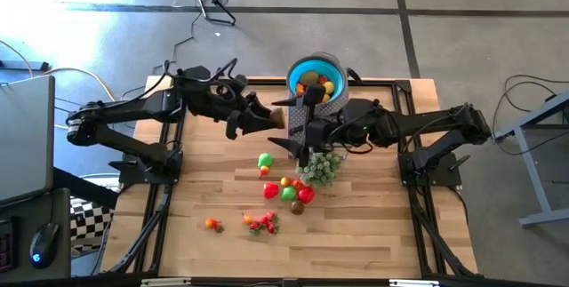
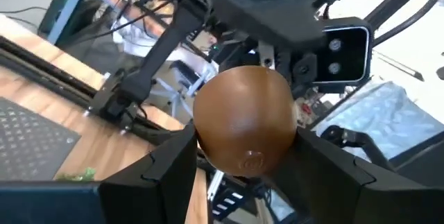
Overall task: Pick & Place Fruit
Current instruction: Put the brown kiwi into the blue strainer bowl
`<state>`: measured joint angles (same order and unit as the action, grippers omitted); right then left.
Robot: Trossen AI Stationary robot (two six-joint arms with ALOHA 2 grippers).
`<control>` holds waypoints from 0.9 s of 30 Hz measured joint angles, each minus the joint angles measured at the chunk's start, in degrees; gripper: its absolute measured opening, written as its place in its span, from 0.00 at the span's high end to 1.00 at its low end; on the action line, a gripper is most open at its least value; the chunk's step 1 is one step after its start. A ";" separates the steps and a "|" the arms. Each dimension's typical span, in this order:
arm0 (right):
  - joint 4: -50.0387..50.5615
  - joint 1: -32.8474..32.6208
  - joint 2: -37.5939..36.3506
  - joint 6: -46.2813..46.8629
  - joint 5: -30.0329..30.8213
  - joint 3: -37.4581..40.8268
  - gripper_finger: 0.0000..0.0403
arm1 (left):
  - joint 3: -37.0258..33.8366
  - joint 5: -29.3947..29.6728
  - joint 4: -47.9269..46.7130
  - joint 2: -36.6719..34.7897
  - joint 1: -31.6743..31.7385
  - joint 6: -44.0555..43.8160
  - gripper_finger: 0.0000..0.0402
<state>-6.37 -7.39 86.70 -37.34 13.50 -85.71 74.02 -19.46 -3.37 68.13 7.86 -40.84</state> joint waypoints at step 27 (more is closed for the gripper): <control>3.05 1.55 0.00 3.19 -0.01 0.00 0.19 | 0.11 -1.07 0.74 0.99 0.00 -0.18 0.48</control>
<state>-3.32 -5.85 86.70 -34.15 13.50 -85.71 74.13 -20.53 -2.63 69.12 7.86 -41.01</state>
